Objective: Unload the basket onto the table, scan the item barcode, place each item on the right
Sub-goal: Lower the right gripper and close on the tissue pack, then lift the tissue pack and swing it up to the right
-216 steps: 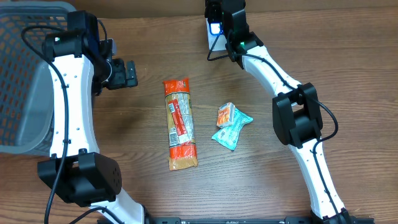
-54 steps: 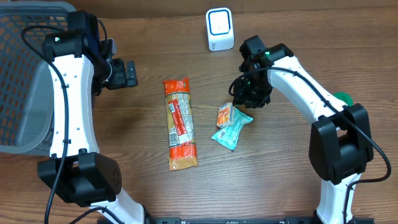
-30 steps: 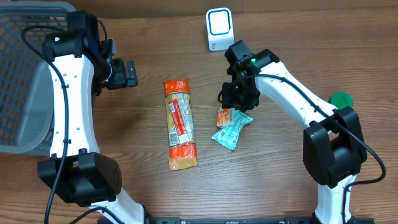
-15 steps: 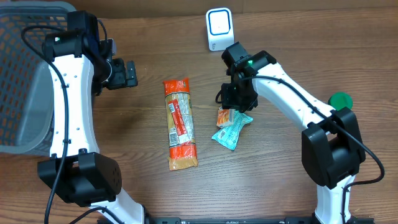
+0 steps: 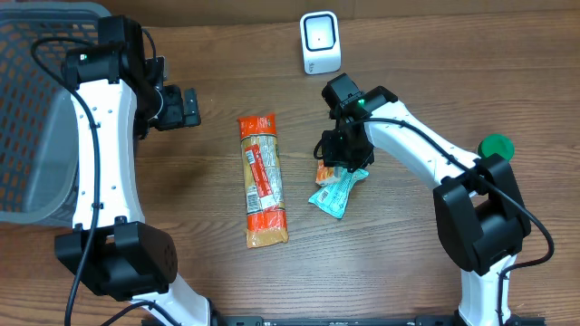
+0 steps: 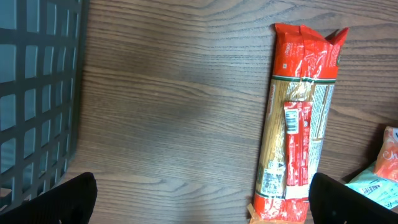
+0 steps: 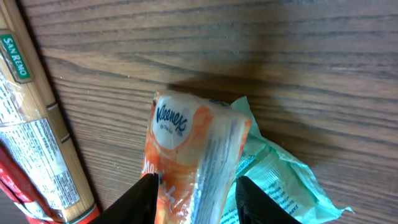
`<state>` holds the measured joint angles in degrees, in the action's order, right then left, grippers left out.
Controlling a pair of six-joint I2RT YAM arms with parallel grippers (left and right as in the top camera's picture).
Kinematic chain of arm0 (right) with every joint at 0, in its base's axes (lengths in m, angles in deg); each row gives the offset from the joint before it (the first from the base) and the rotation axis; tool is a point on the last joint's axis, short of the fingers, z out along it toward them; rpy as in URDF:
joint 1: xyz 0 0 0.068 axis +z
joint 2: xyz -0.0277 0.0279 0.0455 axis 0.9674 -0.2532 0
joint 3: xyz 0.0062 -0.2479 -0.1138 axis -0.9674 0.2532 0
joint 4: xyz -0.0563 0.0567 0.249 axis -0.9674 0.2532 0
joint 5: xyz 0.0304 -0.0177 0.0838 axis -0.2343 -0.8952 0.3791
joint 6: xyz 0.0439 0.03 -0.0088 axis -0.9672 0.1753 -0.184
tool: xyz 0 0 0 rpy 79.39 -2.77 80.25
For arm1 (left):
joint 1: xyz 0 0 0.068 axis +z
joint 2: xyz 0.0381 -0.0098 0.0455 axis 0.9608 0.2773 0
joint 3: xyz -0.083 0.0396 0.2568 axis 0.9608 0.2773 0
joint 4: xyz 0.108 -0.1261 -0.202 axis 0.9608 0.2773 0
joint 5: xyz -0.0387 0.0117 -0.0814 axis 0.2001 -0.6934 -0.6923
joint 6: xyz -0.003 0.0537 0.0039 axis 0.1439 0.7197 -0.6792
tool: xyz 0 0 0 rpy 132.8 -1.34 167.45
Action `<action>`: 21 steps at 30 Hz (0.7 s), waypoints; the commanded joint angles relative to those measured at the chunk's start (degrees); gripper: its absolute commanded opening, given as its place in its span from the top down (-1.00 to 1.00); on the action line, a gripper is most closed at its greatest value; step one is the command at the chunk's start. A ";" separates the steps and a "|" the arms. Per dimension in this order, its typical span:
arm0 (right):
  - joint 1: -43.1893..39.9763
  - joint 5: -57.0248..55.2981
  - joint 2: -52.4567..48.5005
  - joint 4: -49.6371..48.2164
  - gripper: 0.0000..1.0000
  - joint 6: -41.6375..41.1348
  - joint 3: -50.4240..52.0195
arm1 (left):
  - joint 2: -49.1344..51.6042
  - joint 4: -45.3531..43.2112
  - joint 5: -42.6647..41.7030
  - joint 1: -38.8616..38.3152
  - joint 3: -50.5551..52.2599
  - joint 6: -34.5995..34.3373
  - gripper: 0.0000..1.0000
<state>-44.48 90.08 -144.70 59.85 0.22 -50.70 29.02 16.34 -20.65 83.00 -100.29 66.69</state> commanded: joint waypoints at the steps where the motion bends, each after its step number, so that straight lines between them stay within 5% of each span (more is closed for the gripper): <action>1: 0.28 -0.57 -0.11 -0.79 0.16 -0.26 0.26 | -1.42 0.09 -0.42 -0.13 -1.07 0.83 -1.00; 11: 0.33 -0.59 -0.13 -2.23 0.28 -0.55 2.54 | -1.42 0.11 -0.39 -0.13 -1.07 0.85 -0.99; 12: 0.33 -0.57 -0.13 -2.71 0.35 -0.52 2.95 | -1.42 0.11 -0.42 -0.13 -1.07 0.83 -1.00; 14: 0.31 -0.61 -0.11 -3.13 0.93 -0.44 3.17 | -1.42 0.09 -0.42 -0.13 -1.07 0.83 -0.99; 21: -1.64 -0.22 2.21 0.81 0.93 0.22 -0.74 | -1.42 0.09 -0.39 -0.13 -1.07 0.83 -0.99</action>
<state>-44.76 90.15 -144.70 59.26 0.01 -48.80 29.02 16.34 -20.65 83.00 -100.29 66.69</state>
